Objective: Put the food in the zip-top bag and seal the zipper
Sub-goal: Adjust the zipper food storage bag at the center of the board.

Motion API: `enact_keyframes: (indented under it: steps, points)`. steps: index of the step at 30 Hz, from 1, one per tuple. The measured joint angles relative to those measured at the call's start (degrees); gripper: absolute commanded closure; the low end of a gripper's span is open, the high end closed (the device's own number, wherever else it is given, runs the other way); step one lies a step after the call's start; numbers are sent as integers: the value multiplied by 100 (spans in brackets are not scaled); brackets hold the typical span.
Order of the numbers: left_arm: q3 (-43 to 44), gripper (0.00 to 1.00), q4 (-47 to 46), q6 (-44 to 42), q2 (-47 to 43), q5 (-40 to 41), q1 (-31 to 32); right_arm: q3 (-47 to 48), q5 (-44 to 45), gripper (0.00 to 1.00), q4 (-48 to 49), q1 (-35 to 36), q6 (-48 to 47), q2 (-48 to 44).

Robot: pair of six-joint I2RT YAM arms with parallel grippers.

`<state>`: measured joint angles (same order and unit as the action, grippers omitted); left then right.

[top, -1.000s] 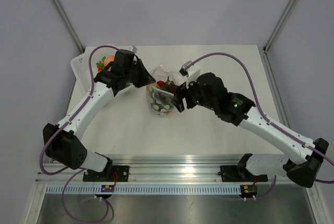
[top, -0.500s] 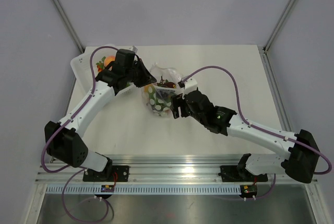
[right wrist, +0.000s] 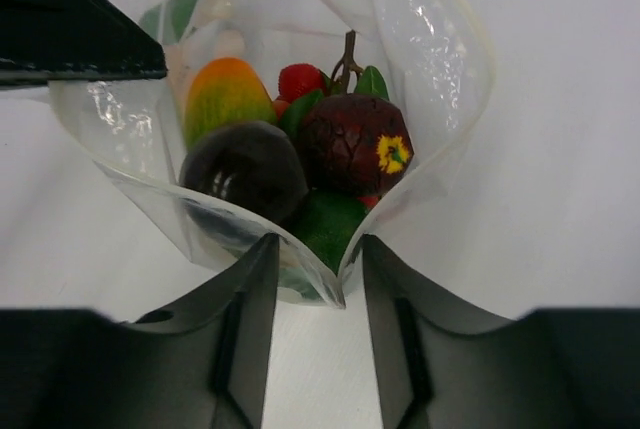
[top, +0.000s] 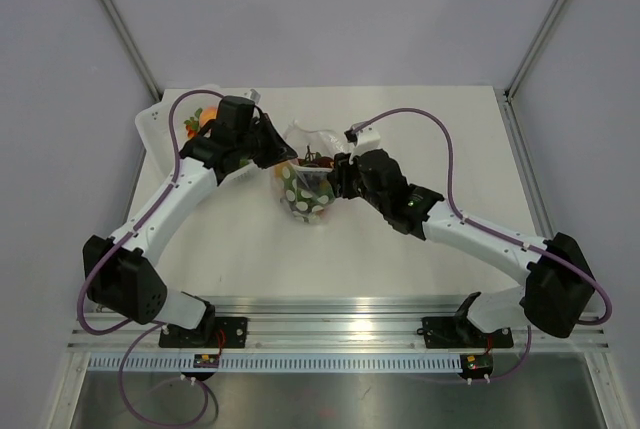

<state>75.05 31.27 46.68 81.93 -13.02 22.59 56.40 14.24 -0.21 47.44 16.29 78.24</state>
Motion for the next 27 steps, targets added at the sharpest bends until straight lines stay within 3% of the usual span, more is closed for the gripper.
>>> enact_keyframes:
  steps: [2,6,7,8,9,12,13,14,18,19,24,27]
  points:
    - [-20,100,-15,-15,-9,-11,-9,127,-136,64,74,-7,-2,79]
    - [-22,100,-15,-63,-9,-9,-26,321,-289,88,149,-11,85,249]
    - [-22,100,-15,-85,-9,-9,-26,358,-295,98,144,-11,127,293]
    - [-22,100,-15,-116,-9,-9,-31,407,-295,100,120,-13,149,339]
    - [-22,97,-15,-144,-9,-9,-31,455,-291,100,96,-15,188,389]
    - [-22,59,-22,-286,-9,-13,-35,579,-317,100,44,-37,192,479]
    - [-22,39,-33,-367,-17,-13,-35,623,-378,100,35,-59,162,483]
    - [-22,29,-50,-463,-26,-15,-35,651,-442,100,33,-85,140,483]
    - [-17,16,-11,-868,-166,52,-46,809,-1056,100,-26,-382,-103,483]
    - [-13,9,2,-999,-221,92,-63,826,-1209,100,-79,-466,-186,483]
    - [181,15,90,-1609,-468,273,-245,852,-1843,100,-348,-660,-527,479]
    - [221,11,79,-2124,-612,240,-446,852,-2135,100,-452,-660,-645,442]
